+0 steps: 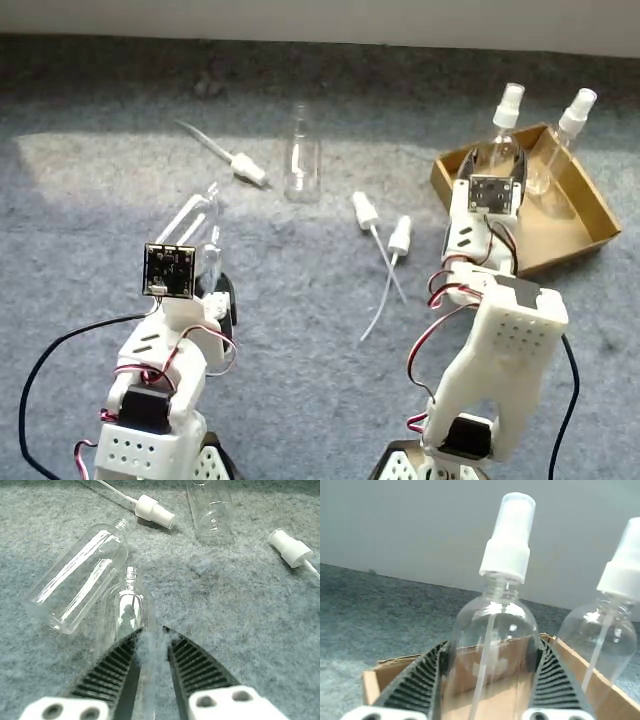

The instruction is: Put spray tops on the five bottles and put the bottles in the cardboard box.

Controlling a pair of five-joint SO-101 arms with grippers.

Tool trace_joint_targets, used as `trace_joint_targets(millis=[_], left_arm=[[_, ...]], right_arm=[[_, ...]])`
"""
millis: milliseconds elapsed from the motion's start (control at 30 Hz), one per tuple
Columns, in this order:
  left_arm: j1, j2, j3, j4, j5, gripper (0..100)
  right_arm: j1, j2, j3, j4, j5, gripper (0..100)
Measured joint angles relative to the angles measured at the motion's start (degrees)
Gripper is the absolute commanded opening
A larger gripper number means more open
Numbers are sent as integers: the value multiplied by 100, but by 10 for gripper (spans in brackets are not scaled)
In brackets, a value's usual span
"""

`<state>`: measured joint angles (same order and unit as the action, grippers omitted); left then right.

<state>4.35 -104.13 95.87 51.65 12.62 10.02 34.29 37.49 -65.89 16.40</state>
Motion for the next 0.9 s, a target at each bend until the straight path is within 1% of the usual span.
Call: trace_joint_targets(millis=[100, 233, 700, 900], left_arm=[[0, 0, 0, 0, 0, 11], [0, 0, 0, 0, 0, 11], [0, 0, 0, 0, 0, 11], [0, 0, 0, 0, 0, 11]], right_arm=[[0, 0, 0, 0, 0, 116], [-9, 0, 0, 0, 0, 180], [-44, 0, 0, 9, -9, 190], [-44, 0, 0, 9, -9, 299]])
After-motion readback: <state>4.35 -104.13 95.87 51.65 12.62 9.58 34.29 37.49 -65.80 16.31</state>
